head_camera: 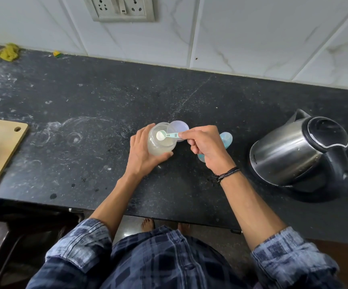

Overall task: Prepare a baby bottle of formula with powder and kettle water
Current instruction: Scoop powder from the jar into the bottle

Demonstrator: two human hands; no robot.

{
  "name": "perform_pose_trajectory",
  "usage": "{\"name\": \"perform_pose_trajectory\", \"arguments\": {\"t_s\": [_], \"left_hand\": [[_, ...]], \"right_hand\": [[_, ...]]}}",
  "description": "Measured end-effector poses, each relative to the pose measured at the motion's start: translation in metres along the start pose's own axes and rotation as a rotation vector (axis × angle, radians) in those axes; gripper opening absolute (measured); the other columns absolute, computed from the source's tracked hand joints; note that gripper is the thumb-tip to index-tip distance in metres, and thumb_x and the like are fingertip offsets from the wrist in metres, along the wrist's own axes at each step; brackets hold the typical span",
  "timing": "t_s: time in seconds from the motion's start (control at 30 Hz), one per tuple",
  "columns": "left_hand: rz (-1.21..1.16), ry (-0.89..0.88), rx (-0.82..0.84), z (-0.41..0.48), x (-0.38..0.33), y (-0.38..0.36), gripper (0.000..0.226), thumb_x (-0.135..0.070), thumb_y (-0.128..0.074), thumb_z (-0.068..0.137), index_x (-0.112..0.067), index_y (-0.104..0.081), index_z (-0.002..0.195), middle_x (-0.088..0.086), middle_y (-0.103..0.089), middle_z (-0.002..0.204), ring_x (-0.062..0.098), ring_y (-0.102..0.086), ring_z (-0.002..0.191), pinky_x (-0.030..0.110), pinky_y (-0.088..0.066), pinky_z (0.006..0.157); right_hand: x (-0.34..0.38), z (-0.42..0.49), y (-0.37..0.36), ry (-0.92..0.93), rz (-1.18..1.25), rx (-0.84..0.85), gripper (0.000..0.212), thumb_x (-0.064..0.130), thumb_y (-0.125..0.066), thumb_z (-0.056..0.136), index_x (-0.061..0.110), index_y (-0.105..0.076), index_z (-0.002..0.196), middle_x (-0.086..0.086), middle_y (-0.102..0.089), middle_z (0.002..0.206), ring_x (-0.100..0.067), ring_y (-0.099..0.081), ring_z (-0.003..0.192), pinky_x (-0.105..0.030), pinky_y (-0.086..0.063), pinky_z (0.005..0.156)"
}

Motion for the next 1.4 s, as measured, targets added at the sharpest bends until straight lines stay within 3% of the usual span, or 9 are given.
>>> {"name": "perform_pose_trajectory", "arguments": {"t_s": [0.17,0.27,0.4,0.5,0.57,0.83,1.0,1.27,1.4], "left_hand": [[-0.039,0.002,0.000,-0.001,0.003,0.000,0.095,-0.057,-0.081,0.064,-0.027,-0.044,0.146,-0.010,-0.048,0.147,0.003,-0.037,0.136,0.015,-0.017,0.112],[-0.060,0.001,-0.014,-0.003,0.003,0.000,0.092,-0.057,-0.082,0.064,-0.032,-0.045,0.144,-0.015,-0.048,0.143,-0.008,-0.035,0.131,0.019,-0.020,0.111],[-0.067,0.021,-0.021,-0.004,0.004,0.001,0.093,-0.056,-0.082,0.064,-0.026,-0.047,0.145,-0.011,-0.050,0.144,0.004,-0.040,0.135,0.026,-0.023,0.114],[-0.105,0.027,-0.033,-0.006,0.003,0.003,0.085,-0.055,-0.082,0.065,-0.036,-0.046,0.140,-0.029,-0.046,0.137,-0.012,-0.036,0.129,0.031,-0.027,0.113],[-0.116,0.032,-0.038,-0.008,0.002,0.004,0.082,-0.054,-0.083,0.066,-0.041,-0.046,0.139,-0.039,-0.041,0.133,-0.019,-0.033,0.127,0.034,-0.029,0.113],[-0.124,0.060,-0.032,-0.008,0.002,0.006,0.085,-0.054,-0.084,0.067,-0.036,-0.047,0.141,-0.029,-0.046,0.135,-0.022,-0.029,0.127,0.048,-0.033,0.116],[-0.119,0.060,-0.017,-0.007,0.002,0.005,0.082,-0.055,-0.083,0.067,-0.044,-0.045,0.139,-0.046,-0.038,0.132,-0.024,-0.028,0.125,0.051,-0.036,0.114],[-0.120,0.068,-0.016,-0.005,0.003,0.006,0.082,-0.055,-0.084,0.068,-0.042,-0.046,0.139,-0.044,-0.041,0.132,-0.023,-0.030,0.125,0.049,-0.036,0.114],[-0.150,0.103,-0.016,-0.005,0.006,0.004,0.087,-0.056,-0.083,0.068,-0.035,-0.047,0.144,-0.025,-0.049,0.139,-0.019,-0.031,0.127,0.049,-0.035,0.115]], "right_hand": [[-0.002,0.000,0.003,-0.047,0.041,-0.046,0.015,0.015,-0.085,0.084,0.002,-0.080,0.089,0.005,-0.058,0.049,-0.004,-0.046,0.037,-0.016,-0.037,0.038],[-0.004,-0.002,0.002,-0.105,0.104,-0.027,0.016,0.015,-0.084,0.084,0.001,-0.079,0.088,0.003,-0.059,0.052,-0.005,-0.046,0.038,-0.017,-0.036,0.038],[-0.007,-0.006,-0.002,-0.180,0.234,0.061,0.009,0.011,-0.081,0.087,0.003,-0.078,0.085,0.002,-0.057,0.054,-0.006,-0.044,0.040,-0.016,-0.034,0.038],[-0.012,-0.009,-0.009,-0.240,0.308,0.105,0.015,0.011,-0.077,0.091,-0.002,-0.076,0.098,0.003,-0.055,0.053,-0.005,-0.044,0.040,-0.015,-0.031,0.038],[-0.018,-0.012,-0.015,-0.270,0.325,0.117,0.010,0.011,-0.074,0.093,0.001,-0.074,0.092,0.003,-0.054,0.053,-0.005,-0.043,0.040,-0.015,-0.030,0.038],[-0.024,-0.018,-0.024,-0.227,0.323,0.045,0.012,0.014,-0.072,0.094,0.004,-0.073,0.087,0.002,-0.058,0.052,-0.007,-0.047,0.040,-0.017,-0.034,0.040],[-0.024,-0.016,-0.022,-0.216,0.246,0.001,0.014,0.016,-0.074,0.095,0.006,-0.075,0.085,0.002,-0.060,0.052,-0.007,-0.050,0.040,-0.019,-0.038,0.043],[-0.026,-0.014,-0.023,-0.226,0.256,0.001,0.013,0.017,-0.075,0.094,0.007,-0.076,0.086,0.003,-0.061,0.054,-0.006,-0.051,0.042,-0.019,-0.039,0.045],[-0.026,-0.013,-0.022,-0.238,0.280,0.000,0.013,0.016,-0.074,0.095,0.006,-0.076,0.087,0.003,-0.061,0.054,-0.006,-0.050,0.042,-0.018,-0.039,0.045]]}}
Point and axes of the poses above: each hand's wrist, its own z-axis towards the middle knuckle, its own y-axis out of the back of the hand, x = y × z, the point moved 2 cm from there along z, towards the middle knuckle
